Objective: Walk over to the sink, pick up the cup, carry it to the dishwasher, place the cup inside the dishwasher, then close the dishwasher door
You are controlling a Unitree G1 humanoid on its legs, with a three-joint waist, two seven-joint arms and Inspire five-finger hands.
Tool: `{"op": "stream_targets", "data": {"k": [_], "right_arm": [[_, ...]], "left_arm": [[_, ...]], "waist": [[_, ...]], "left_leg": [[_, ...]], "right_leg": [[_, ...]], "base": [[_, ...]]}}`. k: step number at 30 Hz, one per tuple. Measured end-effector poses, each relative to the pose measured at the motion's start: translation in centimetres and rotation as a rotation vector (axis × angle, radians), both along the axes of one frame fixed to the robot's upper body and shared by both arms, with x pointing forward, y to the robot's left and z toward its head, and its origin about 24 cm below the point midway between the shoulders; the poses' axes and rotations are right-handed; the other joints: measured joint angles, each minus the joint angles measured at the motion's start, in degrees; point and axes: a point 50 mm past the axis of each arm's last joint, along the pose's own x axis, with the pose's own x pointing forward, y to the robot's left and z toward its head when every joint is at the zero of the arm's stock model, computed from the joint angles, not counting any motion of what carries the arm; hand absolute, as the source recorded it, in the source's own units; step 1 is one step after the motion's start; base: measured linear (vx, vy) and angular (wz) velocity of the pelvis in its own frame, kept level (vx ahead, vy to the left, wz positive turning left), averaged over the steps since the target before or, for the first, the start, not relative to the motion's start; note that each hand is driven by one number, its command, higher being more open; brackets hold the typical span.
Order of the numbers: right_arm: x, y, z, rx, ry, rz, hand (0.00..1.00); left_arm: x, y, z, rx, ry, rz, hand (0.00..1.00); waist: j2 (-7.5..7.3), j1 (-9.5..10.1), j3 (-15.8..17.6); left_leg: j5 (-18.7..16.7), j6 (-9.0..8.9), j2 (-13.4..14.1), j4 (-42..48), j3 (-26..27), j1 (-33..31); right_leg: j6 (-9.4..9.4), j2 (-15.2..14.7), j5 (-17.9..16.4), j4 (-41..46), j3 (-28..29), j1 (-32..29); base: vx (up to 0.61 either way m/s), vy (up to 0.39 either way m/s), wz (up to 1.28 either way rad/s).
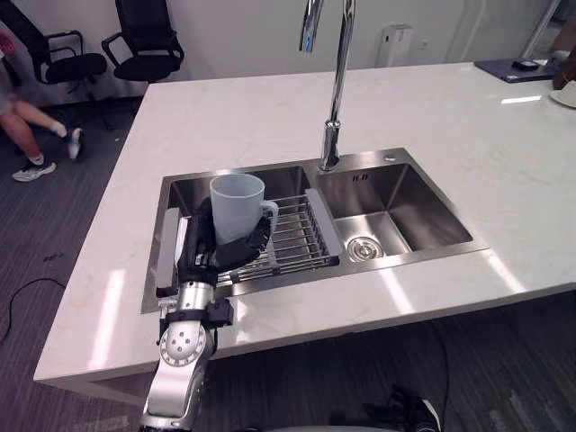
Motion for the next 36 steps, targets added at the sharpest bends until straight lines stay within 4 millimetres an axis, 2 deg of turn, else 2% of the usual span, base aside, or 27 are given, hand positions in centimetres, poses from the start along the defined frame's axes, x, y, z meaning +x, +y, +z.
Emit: {"op": "stream_targets", "data": {"k": [4,8,13,14,15,16,18,20,21,22,23,24,25,27,29,30,31,32,34,36], "right_arm": [[-0.3,0.1,0.2,-0.003,-0.012,-0.016,0.9],[-1.0,0.1,0.4,-0.012,-0.014,-0.039,0.9],[0.6,0.6,0.9,-0.019,-0.077,-0.03,0.9],[1.1,0.9,1.1,-0.02,-0.098,-0.026,0.9],[1.7,1.2,1.2,-0.019,-0.115,-0.025,0.9],[1.8,1.4,1.2,-0.016,-0.118,-0.027,0.9],[2.4,2.2,1.2,-0.001,-0.128,-0.018,0.9],[2.6,2.4,1.2,0.004,-0.134,-0.011,0.9],[3.0,2.4,1.3,-0.003,-0.144,-0.001,0.9],[3.5,2.3,1.5,-0.01,-0.155,0.004,0.9],[4.1,2.2,1.7,-0.021,-0.171,0.002,0.9],[4.5,2.1,1.8,-0.026,-0.183,0.001,0.9],[5.7,1.9,2.2,-0.044,-0.213,-0.002,0.9],[6.3,1.8,2.3,-0.04,-0.227,-0.028,0.9],[6.3,1.8,2.3,-0.043,-0.229,-0.036,0.9],[6.3,1.8,2.4,-0.048,-0.238,-0.053,0.9],[6.3,1.8,2.4,-0.052,-0.242,-0.063,0.9],[6.1,1.6,2.5,-0.063,-0.24,-0.079,0.9],[5.7,1.4,2.7,-0.065,-0.253,-0.099,0.9],[5.5,1.2,3.0,-0.074,-0.266,-0.11,0.9]], "left_arm": [[-1.6,-0.2,-0.6,-0.045,0.032,-0.005,0.3],[-2.7,-0.6,-0.2,-0.078,0.022,-0.013,0.3],[-3.0,-0.7,0.5,-0.092,-0.009,-0.008,0.3],[-3.0,-0.8,0.7,-0.095,-0.018,-0.005,0.3],[-3.0,-0.9,0.8,-0.1,-0.021,-0.002,0.3],[-3.0,-0.9,0.8,-0.102,-0.021,0.001,0.3],[-3.0,-0.7,0.8,-0.107,-0.026,0.026,0.3],[-2.9,-0.8,1.0,-0.109,-0.04,0.027,0.3],[-2.8,-0.8,1.1,-0.116,-0.047,0.03,0.3],[-2.8,-0.9,1.1,-0.122,-0.045,0.033,0.3],[-2.7,-1.3,1.2,-0.14,-0.051,0.03,0.3],[-2.7,-1.5,1.4,-0.149,-0.063,0.028,0.3],[-2.3,-2.0,1.6,-0.174,-0.078,0.019,0.3],[-2.2,-2.7,1.6,-0.188,-0.076,-0.003,0.3],[-2.2,-3.2,1.6,-0.19,-0.077,-0.029,0.3],[-2.1,-3.3,1.8,-0.188,-0.087,-0.04,0.3],[-2.1,-3.5,2.0,-0.193,-0.092,-0.05,0.3],[-2.1,-3.9,2.2,-0.204,-0.102,-0.07,0.3],[-1.9,-4.3,2.5,-0.212,-0.118,-0.091,0.3],[-1.6,-4.6,2.9,-0.235,-0.138,-0.107,0.3]], "waist": [[-0.13,0.37,-0.39],[-0.21,1.76,-1.91],[-0.95,2.8,-1.26],[-1.46,2.97,-0.65],[-1.98,3.16,-0.16],[-1.96,3.27,-0.08],[-2.45,3.97,0.6],[-3.25,5.08,0.03],[-3.59,6.19,-0.29],[-3.19,6.92,-0.4],[-2.23,8.43,-1.07],[-2.19,8.65,-1.07],[-0.78,8.5,-0.11],[0.04,8.04,0.95],[0.35,7.66,1.23],[-0.39,6.93,1.67],[-0.59,6.8,1.94],[-0.58,6.79,1.93],[-0.69,6.1,1.86],[-0.59,5.34,1.72]], "left_leg": [[-1.15,0.09,0.24,1.81,0.75,-0.3],[-3.71,0.02,1.15,6.15,1.96,-2.13],[-6.83,0.01,2.96,12.67,3.04,-5.58],[-7.6,0.11,3.16,14.33,2.97,-6.36],[-8.36,0.94,3.26,15.51,2.93,-6.8],[-8.37,1.1,3.46,15.74,2.91,-7.05],[-8.29,1.13,3.8,17.29,2.35,-7.5],[-7.65,0.09,3.6,19.37,1.22,-10.09],[-7.13,-0.45,3.59,20.2,0.88,-12.25],[-6.43,-0.48,3.79,19.79,0.64,-13.16],[-4.22,-0.21,4.05,18.01,0.68,-14.84],[-3.33,-0.37,4.06,17.42,0.53,-16.01],[-1.49,-1.51,4.49,17.34,-1.74,-18.73],[0.68,-2.32,4.81,16.24,-3.88,-18.89],[3.33,-3.19,4.78,15.11,-6.5,-19.7],[4.55,-3.22,4.25,13.78,-6.41,-19.54],[2.94,-1.69,4.53,16.66,-5.43,-20.33],[-1.46,1.59,4.94,23.8,-2.85,-21.2],[-6.28,2.44,5.7,30.69,0.05,-20.07],[-9.17,2.11,7.34,31.97,1.93,-16.75]], "right_leg": [[0.04,0.12,-0.07,0.17,0.73,0.0],[0.1,0.46,-0.02,0.48,1.34,-0.46],[0.29,1.17,-0.68,4.64,2.58,-3.61],[0.63,1.14,-1.49,6.85,2.39,-4.59],[1.15,1.01,-2.13,8.91,2.03,-5.38],[1.38,0.93,-2.58,9.75,1.72,-5.72],[1.48,-1.25,-9.68,28.74,-2.25,-8.49],[2.81,-3.34,-11.68,33.68,-3.16,-7.24],[3.49,-3.16,-12.69,30.9,-4.06,-7.78],[3.48,-2.63,-12.7,28.68,-4.36,-7.77],[2.97,-1.62,-12.94,22.66,-4.19,-7.08],[2.4,-1.15,-13.2,19.65,-4.26,-6.71],[-0.3,0.04,-12.16,15.26,-5.21,-6.19],[-0.92,0.82,-10.77,13.48,-7.44,-4.74],[-1.95,1.07,-9.84,12.24,-10.46,-3.59],[-2.5,-0.1,-9.09,11.4,-13.25,-3.47],[-2.51,-0.45,-8.79,11.37,-14.52,-3.55],[-2.3,-1.36,-8.31,11.46,-16.49,-3.65],[-1.44,-3.57,-7.65,11.54,-19.73,-3.54],[-0.33,-5.92,-7.04,11.6,-22.28,-3.6]], "base": [[-0.01,-0.005,-0.12],[0.02,0.0,-0.13],[-0.04,-0.003,-0.18],[-0.12,-0.012,-0.02],[-0.15,-0.016,0.0],[-0.12,-0.028,0.04],[-0.1,-0.046,0.15],[-0.09,-0.124,0.25],[-0.13,-0.18,0.16],[-0.11,-0.134,-0.02],[-0.11,-0.117,-0.04],[-0.15,-0.134,0.21],[-0.18,-0.147,0.42],[-0.23,-0.122,0.57],[-0.22,-0.064,0.81],[-0.24,-0.018,1.0],[-0.3,0.032,1.02],[-0.2,0.056,0.78],[-0.22,0.136,1.01],[-0.19,0.241,1.02]]}}
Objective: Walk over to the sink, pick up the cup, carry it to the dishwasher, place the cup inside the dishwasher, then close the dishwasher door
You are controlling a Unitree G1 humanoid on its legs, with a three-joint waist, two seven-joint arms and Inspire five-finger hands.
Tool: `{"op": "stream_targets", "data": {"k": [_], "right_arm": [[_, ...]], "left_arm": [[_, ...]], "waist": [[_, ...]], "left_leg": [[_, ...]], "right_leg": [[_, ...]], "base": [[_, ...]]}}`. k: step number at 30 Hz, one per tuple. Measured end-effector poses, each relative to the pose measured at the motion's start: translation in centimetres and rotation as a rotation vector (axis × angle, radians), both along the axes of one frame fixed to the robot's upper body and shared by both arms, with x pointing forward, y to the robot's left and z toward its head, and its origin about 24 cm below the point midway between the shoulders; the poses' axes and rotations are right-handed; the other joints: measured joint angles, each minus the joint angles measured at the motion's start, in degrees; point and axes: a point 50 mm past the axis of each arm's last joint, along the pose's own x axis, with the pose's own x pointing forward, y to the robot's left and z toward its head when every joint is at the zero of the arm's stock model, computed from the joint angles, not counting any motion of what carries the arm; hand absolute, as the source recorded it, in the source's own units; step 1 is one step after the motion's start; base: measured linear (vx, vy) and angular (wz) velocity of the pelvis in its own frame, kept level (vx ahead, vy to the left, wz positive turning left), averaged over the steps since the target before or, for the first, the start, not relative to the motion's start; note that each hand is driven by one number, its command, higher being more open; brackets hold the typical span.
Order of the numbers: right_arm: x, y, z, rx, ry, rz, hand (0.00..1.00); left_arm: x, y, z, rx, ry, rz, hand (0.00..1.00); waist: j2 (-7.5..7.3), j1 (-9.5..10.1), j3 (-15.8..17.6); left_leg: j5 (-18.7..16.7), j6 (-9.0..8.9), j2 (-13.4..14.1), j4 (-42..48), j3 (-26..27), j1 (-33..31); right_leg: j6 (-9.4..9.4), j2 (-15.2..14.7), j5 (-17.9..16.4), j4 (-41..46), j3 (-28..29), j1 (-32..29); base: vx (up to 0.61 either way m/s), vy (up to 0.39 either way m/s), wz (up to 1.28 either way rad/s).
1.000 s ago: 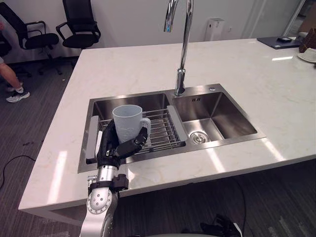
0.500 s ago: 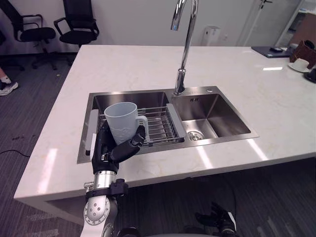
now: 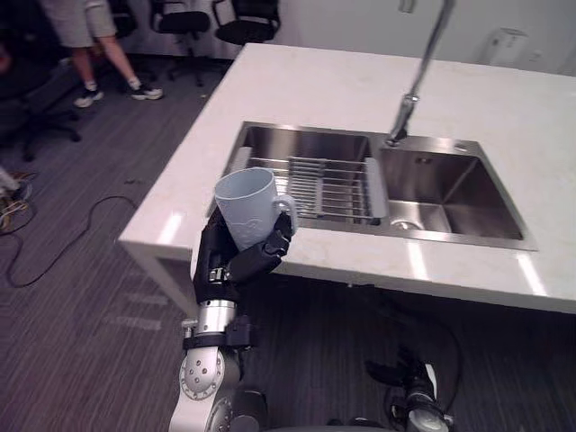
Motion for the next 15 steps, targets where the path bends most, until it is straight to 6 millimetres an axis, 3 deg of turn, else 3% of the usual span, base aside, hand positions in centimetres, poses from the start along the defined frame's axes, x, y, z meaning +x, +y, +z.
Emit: {"op": "stream_targets", "data": {"k": [1,3,5,9,13,15], "right_arm": [[0.0,-0.4,0.2,-0.014,-0.012,-0.005,0.9],[0.0,0.9,-0.3,0.03,0.004,-0.012,0.9],[-0.7,2.0,-0.8,0.067,0.025,0.001,0.9],[-1.2,2.3,-1.5,0.082,0.072,0.012,0.9],[-1.3,2.3,-1.8,0.084,0.089,0.011,0.9],[-0.9,2.1,-1.5,0.078,0.069,0.006,0.9]], "left_arm": [[0.0,-0.3,0.2,-0.024,-0.015,0.003,0.3],[0.2,0.2,-0.3,0.001,-0.001,0.02,0.3],[0.6,0.4,-1.5,0.034,0.05,0.015,0.3],[0.7,0.3,-2.5,0.032,0.094,0.005,0.3],[0.6,0.0,-2.5,0.034,0.093,-0.016,0.3],[0.6,-0.1,-2.5,0.033,0.094,-0.018,0.3]], "waist": [[1.68,-0.47,-1.16],[-0.25,0.1,-1.48],[-2.03,-0.96,-2.67],[-2.39,-1.14,-2.95],[-2.25,-1.64,-2.88],[-2.1,-2.54,-2.47]], "left_leg": [[-3.28,-3.7,0.57,-9.4,0.11,5.18],[-1.42,-3.21,-2.66,-13.01,0.68,5.73],[1.42,-0.99,-6.55,-17.05,-0.97,6.6],[2.14,0.17,-9.33,-18.61,-1.55,7.25],[2.16,0.19,-9.52,-18.68,-2.16,7.89],[2.15,0.17,-9.39,-18.69,-3.53,8.61]], "right_leg": [[1.39,-0.88,0.27,0.41,-1.08,-1.22],[2.0,-2.18,0.64,-0.27,1.47,-2.08],[2.47,-2.88,2.49,-4.67,4.28,-0.6],[2.86,-4.03,5.28,-8.15,5.63,1.41],[3.02,-4.16,5.41,-5.39,6.86,0.93],[1.96,-3.2,4.15,-0.47,12.99,-0.38]], "base": [[-0.16,0.36,0.6],[-0.11,0.29,0.33],[-0.02,0.158,0.57],[0.03,0.139,0.22],[0.06,0.03,0.1],[0.01,0.019,0.27]]}}
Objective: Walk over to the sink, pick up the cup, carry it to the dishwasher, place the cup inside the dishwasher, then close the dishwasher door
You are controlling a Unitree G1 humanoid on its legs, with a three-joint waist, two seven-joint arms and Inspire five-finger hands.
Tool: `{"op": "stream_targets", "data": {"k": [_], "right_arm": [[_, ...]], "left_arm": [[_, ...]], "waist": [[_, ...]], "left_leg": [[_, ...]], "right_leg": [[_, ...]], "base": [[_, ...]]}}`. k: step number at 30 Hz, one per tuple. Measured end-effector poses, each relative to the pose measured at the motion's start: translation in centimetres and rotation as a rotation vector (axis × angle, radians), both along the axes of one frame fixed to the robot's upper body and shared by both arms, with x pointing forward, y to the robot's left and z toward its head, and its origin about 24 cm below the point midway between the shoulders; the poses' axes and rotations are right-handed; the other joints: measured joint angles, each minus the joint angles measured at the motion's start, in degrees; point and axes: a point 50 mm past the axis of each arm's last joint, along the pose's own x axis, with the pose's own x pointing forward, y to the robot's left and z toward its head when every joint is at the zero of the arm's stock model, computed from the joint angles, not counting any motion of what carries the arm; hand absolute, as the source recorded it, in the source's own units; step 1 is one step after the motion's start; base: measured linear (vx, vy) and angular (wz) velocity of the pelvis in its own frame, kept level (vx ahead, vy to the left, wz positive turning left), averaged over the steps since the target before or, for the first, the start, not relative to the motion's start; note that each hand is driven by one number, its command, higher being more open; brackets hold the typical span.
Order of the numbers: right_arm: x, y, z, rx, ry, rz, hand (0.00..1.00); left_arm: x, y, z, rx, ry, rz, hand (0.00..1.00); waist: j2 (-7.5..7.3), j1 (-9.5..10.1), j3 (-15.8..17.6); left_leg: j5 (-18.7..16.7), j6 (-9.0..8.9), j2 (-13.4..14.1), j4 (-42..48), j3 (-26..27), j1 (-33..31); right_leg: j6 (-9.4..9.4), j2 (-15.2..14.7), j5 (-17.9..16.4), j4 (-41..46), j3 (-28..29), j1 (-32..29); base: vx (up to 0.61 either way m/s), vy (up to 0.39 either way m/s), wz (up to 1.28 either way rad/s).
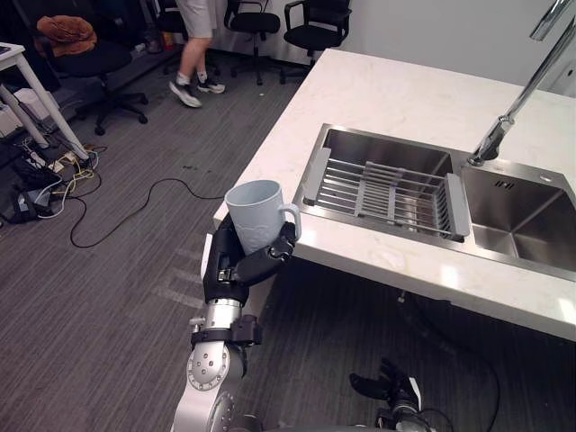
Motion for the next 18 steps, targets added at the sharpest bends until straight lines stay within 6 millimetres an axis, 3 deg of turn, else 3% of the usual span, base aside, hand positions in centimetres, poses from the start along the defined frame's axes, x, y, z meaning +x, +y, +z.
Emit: {"op": "stream_targets", "data": {"k": [4,5,7,11,13,15,16,18], "right_arm": [[0.6,-0.2,0.7,-0.012,-0.044,-0.001,0.9],[1.0,0.0,0.9,-0.01,-0.06,0.009,0.9],[1.5,0.3,1.3,-0.009,-0.085,0.028,0.9],[2.9,0.7,2.6,-0.017,-0.168,0.058,0.9],[3.4,0.5,3.2,-0.029,-0.205,0.055,0.9],[3.8,0.4,3.4,-0.04,-0.221,0.051,0.9],[4.0,0.3,3.4,-0.049,-0.222,0.057,0.9],[4.4,0.1,3.5,-0.066,-0.225,0.068,0.9]], "left_arm": [[0.0,0.4,0.1,0.004,-0.003,0.018,0.3],[0.0,0.7,0.1,0.005,-0.005,0.031,0.3],[0.0,1.0,0.0,-0.004,0.0,0.054,0.3],[-0.8,1.1,0.4,-0.058,-0.004,0.093,0.3],[-0.8,1.2,0.5,-0.081,-0.008,0.098,0.3],[-0.8,1.5,0.6,-0.084,-0.01,0.116,0.3],[-0.8,1.8,0.5,-0.081,-0.007,0.129,0.3],[-0.9,2.2,0.4,-0.079,-0.007,0.143,0.3]], "waist": [[-0.74,0.29,-0.33],[-1.0,0.52,-0.46],[-0.3,0.85,-0.45],[0.88,2.04,0.17],[0.84,1.98,0.49],[0.7,2.12,1.39],[0.6,2.25,1.67],[0.98,2.43,1.86]], "left_leg": [[-0.49,-0.66,-0.78,1.28,-2.81,-1.32],[-0.71,-1.02,-1.06,2.41,-3.58,-2.55],[-1.25,-1.91,-0.69,4.9,-5.66,-4.65],[-1.02,-4.14,1.4,8.33,-9.06,-8.2],[0.76,-3.14,1.97,8.36,-4.77,-10.07],[0.66,-0.06,4.46,7.79,3.76,-10.34],[0.63,0.02,7.49,8.92,9.98,-10.41],[0.95,-0.1,7.48,9.12,11.31,-11.06]], "right_leg": [[-0.75,-0.41,-4.78,1.97,2.86,0.33],[-0.08,-0.63,-6.89,1.39,2.87,0.58],[2.08,-0.01,-7.97,1.31,1.13,0.83],[1.45,1.82,-8.36,1.54,-4.21,2.24],[1.2,1.08,-8.79,1.53,-7.67,3.22],[1.39,0.43,-8.71,0.78,-10.77,4.76],[1.6,0.47,-8.59,0.12,-12.46,5.59],[1.47,0.01,-9.49,-0.11,-13.54,5.97]], "base": [[-0.05,-0.103,0.39],[-0.03,-0.124,0.38],[-0.03,-0.16,0.54],[-0.04,-0.139,0.62],[-0.09,-0.051,0.97],[-0.07,-0.015,0.84],[-0.04,-0.005,0.73],[-0.01,0.035,0.6]]}}
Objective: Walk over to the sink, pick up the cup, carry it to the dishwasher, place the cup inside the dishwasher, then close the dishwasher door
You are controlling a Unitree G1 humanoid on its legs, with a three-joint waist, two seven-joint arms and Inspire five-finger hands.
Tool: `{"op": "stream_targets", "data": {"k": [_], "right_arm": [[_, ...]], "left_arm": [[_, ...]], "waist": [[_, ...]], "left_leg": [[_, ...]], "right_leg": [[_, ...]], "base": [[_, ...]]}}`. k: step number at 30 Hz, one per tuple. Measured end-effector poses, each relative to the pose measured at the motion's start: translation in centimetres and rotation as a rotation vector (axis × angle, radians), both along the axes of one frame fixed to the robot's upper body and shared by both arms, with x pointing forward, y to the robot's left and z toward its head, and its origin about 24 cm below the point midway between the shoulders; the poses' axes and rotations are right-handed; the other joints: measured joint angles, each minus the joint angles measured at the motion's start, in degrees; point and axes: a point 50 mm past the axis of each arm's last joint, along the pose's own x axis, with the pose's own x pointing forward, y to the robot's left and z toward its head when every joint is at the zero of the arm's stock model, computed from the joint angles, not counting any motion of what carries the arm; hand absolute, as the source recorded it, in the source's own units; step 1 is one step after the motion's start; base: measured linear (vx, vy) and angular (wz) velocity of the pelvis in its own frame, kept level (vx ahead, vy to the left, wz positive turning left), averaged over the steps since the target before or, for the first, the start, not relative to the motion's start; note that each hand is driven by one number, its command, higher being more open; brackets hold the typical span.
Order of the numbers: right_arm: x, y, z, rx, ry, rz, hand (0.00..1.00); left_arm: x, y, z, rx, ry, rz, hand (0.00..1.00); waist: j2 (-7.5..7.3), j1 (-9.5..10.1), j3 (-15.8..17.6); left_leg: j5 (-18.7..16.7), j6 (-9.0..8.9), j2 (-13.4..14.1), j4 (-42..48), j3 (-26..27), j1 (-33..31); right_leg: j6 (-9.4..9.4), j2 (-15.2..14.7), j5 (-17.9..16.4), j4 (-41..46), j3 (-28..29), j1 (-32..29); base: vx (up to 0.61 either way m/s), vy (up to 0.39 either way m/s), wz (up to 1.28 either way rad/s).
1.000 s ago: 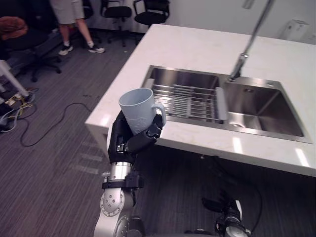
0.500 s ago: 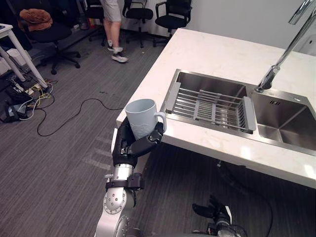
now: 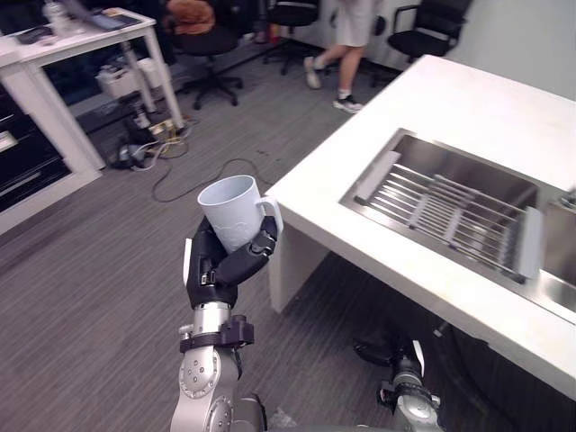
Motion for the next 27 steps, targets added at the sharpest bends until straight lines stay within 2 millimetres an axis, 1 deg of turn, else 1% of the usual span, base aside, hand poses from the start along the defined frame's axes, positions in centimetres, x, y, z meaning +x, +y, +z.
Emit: {"op": "stream_targets", "data": {"k": [1,2,3,4,5,6,7,8,9,10,11,12,13,14,15,16,17,18,19,20,21,23,26,27], "right_arm": [[0.4,0.1,0.0,-0.01,-0.002,0.013,0.9],[0.6,0.3,0.0,-0.013,0.002,0.023,0.9],[0.7,0.4,-0.2,-0.016,0.009,0.033,0.9],[0.6,0.4,-0.3,-0.018,0.015,0.036,0.9],[0.6,0.4,-0.4,-0.029,0.028,0.051,0.9],[0.3,0.5,-0.7,-0.028,0.046,0.06,0.9],[0.2,0.6,-0.8,-0.026,0.056,0.061,0.9],[0.1,0.7,-1.0,-0.022,0.068,0.065,0.9],[0.0,1.0,-1.1,-0.017,0.072,0.08,0.9],[0.1,1.1,-1.1,-0.017,0.071,0.092,0.9],[0.2,1.5,-1.0,-0.012,0.064,0.109,0.9],[0.3,1.9,-0.6,-0.005,0.041,0.115,0.9],[0.4,2.0,-0.4,-0.003,0.028,0.113,0.9],[0.4,2.0,0.0,-0.003,0.005,0.112,0.9],[0.4,2.0,0.5,-0.007,-0.019,0.11,0.9],[0.4,2.0,1.0,-0.015,-0.044,0.111,0.9],[0.3,1.9,1.1,-0.019,-0.044,0.109,0.9],[-0.2,1.7,0.9,-0.026,-0.026,0.076,0.9],[-1.4,1.3,0.5,-0.033,0.006,0.066,0.9],[-2.1,0.9,0.3,-0.049,0.029,0.081,0.9],[-2.2,0.8,0.2,-0.051,0.036,0.083,0.9],[-3.5,0.7,0.0,-0.054,0.068,0.064,0.9],[-4.0,0.6,-0.2,-0.056,0.085,0.04,0.9],[-4.1,0.5,-0.2,-0.059,0.091,0.029,0.9]], "left_arm": [[0.0,0.3,-0.2,0.008,0.009,0.009,0.3],[0.0,0.5,-0.5,0.014,0.022,0.014,0.3],[0.0,0.6,-0.9,0.025,0.042,0.01,0.3],[0.0,0.5,-1.1,0.025,0.051,0.009,0.3],[-0.1,0.5,-1.4,0.023,0.067,0.008,0.3],[-0.1,0.5,-1.7,0.032,0.083,-0.001,0.3],[-0.1,0.5,-1.8,0.038,0.09,-0.006,0.3],[-0.1,0.3,-1.9,0.044,0.095,-0.021,0.3],[-0.1,0.3,-1.9,0.05,0.096,-0.022,0.3],[-0.1,0.3,-1.9,0.048,0.096,-0.02,0.3],[-0.1,0.2,-1.8,0.045,0.094,-0.023,0.3],[-0.1,0.0,-1.8,0.044,0.091,-0.032,0.3],[0.0,-0.1,-1.7,0.042,0.089,-0.039,0.3],[0.0,-0.6,-1.6,0.036,0.084,-0.057,0.3],[0.0,-1.0,-1.5,0.032,0.078,-0.076,0.3],[0.0,-1.5,-1.4,0.027,0.068,-0.099,0.3],[0.1,-1.7,-1.4,0.024,0.068,-0.106,0.3],[0.0,-2.0,-1.5,0.018,0.073,-0.113,0.3],[-0.1,-2.4,-1.4,0.003,0.07,-0.126,0.3],[-0.1,-2.7,-1.3,-0.008,0.063,-0.141,0.3],[-0.1,-2.9,-1.2,-0.01,0.06,-0.151,0.3],[-0.1,-3.2,-1.2,-0.009,0.054,-0.172,0.3],[-0.1,-3.1,-1.2,-0.014,0.053,-0.169,0.3],[-0.1,-3.1,-1.2,-0.02,0.055,-0.17,0.3]], "waist": [[-0.39,-0.04,0.23],[-0.77,-0.39,0.45],[-1.32,-0.58,0.76],[-1.26,-0.62,0.85],[-1.32,-0.83,0.93],[-1.39,-1.38,0.97],[-1.44,-1.61,1.02],[-1.43,-2.05,1.19],[-0.95,-2.79,1.5],[-1.07,-2.92,1.42],[-1.25,-2.97,1.3],[-0.99,-2.82,1.45],[-1.15,-2.92,1.36],[-1.35,-3.09,0.93],[-1.51,-3.43,0.79],[-2.34,-3.46,0.38],[-2.06,-3.56,0.38],[-1.43,-3.65,0.25],[-0.5,-3.48,-0.32],[0.14,-3.42,-0.61],[0.23,-3.42,-0.62],[0.22,-3.26,-0.63],[0.36,-3.22,-0.73],[0.34,-3.15,-0.75]], "left_leg": [[-0.12,0.31,-1.27,0.04,-0.47,-0.55],[-0.44,0.85,-2.4,0.25,-0.8,-0.74],[-1.45,1.8,-3.88,1.69,-1.22,-0.68],[-2.43,1.92,-4.44,2.24,-1.41,-0.59],[-3.85,2.4,-5.24,3.77,-2.24,-0.31],[-4.74,3.06,-6.72,4.8,-4.06,0.31],[-5.17,3.39,-7.41,4.93,-4.88,0.84],[-5.71,3.96,-8.15,4.51,-6.78,2.3],[-6.09,4.51,-8.6,3.74,-8.79,3.82],[-6.14,4.58,-8.78,3.2,-9.69,4.63],[-6.09,4.52,-9.11,1.76,-11.07,6.13],[-5.98,4.33,-9.74,0.5,-12.85,7.38],[-5.89,4.17,-10.07,-0.11,-13.89,7.95],[-5.77,3.86,-10.79,-0.93,-16.03,8.48],[-5.79,3.6,-11.6,-1.07,-17.96,8.6],[-6.64,2.16,-13.19,0.05,-19.62,8.59],[-7.27,1.44,-13.19,0.98,-20.08,8.44],[-7.46,1.13,-12.66,1.64,-20.62,8.2],[-7.59,0.4,-11.32,1.95,-20.46,8.12],[-7.84,-0.03,-10.01,1.87,-20.24,8.32],[-7.88,-0.11,-9.38,1.84,-19.82,8.52],[-7.94,-0.22,-7.59,2.15,-16.6,8.89],[-7.77,0.02,-6.45,1.85,-11.97,8.39],[-7.5,0.4,-6.45,1.4,-11.4,8.36]], "right_leg": [[0.62,-0.79,-0.85,0.25,0.19,-0.2],[0.69,-1.36,-1.73,0.82,0.83,-0.24],[0.82,-2.68,-2.75,1.67,1.26,0.24],[0.96,-3.2,-3.0,2.96,1.13,0.68],[1.03,-4.9,-2.78,9.33,2.35,-0.94],[-0.9,-6.37,-1.47,17.57,4.76,-3.31],[-2.77,-6.62,-0.05,21.45,6.45,-4.6],[-4.24,-6.43,4.32,28.52,10.59,-7.32],[-3.63,-4.11,1.2,32.06,14.81,-8.89],[-3.8,-2.53,-0.25,32.27,16.43,-9.6],[-3.97,0.4,-2.4,31.48,19.26,-11.46],[-3.88,3.39,-3.75,29.71,21.5,-13.45],[-3.76,4.76,-4.05,28.45,22.93,-14.26],[-3.52,7.58,-4.31,24.85,25.91,-15.71],[-3.52,8.75,-4.28,21.3,27.69,-16.23],[-4.34,8.46,-0.06,13.84,28.54,-16.22],[-3.23,8.21,-0.74,13.85,27.74,-15.76],[-3.39,8.27,-0.82,13.48,26.17,-14.86],[-3.91,8.66,-0.86,11.6,23.7,-13.03],[-4.4,9.23,-0.82,10.36,21.55,-11.32],[-4.64,9.4,-0.82,9.66,20.49,-10.36],[-5.08,9.84,-0.8,7.89,17.78,-7.53],[-5.44,9.51,-0.7,6.19,15.66,-6.09],[-5.46,9.27,-0.51,5.62,15.01,-5.72]], "base": [[0.0,0.069,0.42],[0.03,0.104,0.6],[0.06,0.1,0.51],[0.16,0.155,0.46],[0.23,0.184,0.55],[0.25,0.181,0.65],[0.26,0.154,0.83],[0.27,0.109,0.88],[0.27,0.077,0.88],[0.25,0.027,0.84],[0.23,-0.019,0.74],[0.23,-0.037,0.79],[0.22,-0.079,0.92],[0.23,-0.12,1.04],[0.34,-0.202,1.4],[0.25,-0.159,1.22],[0.2,-0.137,1.05],[0.16,-0.112,0.8],[0.23,-0.163,0.88],[0.21,-0.147,0.79],[0.12,-0.122,0.7],[0.06,-0.098,0.54],[-0.02,-0.015,0.41],[-0.06,0.028,0.31]]}}
